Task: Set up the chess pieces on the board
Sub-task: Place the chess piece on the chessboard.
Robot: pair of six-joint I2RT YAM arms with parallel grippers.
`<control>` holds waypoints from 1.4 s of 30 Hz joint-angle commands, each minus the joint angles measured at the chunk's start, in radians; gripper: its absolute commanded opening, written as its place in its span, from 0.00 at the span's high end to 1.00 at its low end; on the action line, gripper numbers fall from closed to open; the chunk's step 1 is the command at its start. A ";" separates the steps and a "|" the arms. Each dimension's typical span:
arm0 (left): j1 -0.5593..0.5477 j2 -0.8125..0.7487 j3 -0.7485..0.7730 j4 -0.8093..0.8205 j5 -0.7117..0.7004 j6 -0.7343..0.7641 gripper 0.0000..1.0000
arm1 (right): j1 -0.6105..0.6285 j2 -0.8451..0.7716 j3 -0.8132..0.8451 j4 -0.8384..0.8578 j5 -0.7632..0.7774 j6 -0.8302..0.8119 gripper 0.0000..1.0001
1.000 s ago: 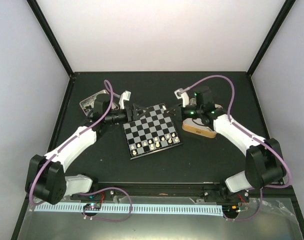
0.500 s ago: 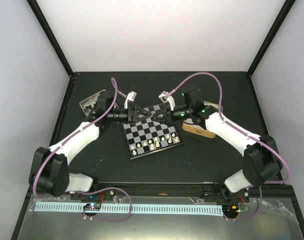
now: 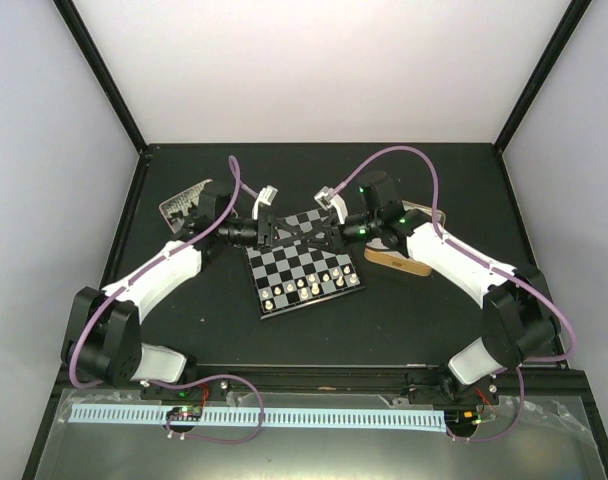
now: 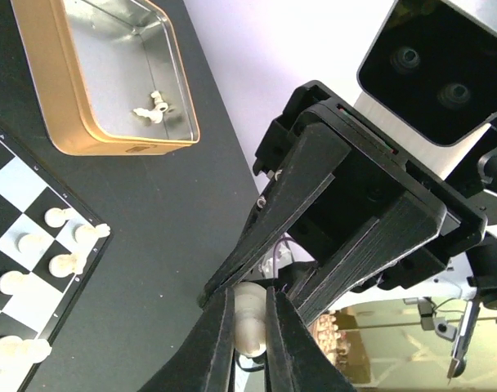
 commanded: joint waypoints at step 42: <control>-0.616 0.290 0.236 -0.385 -1.095 0.548 0.98 | -0.280 -0.250 -0.390 -0.029 0.893 0.688 0.39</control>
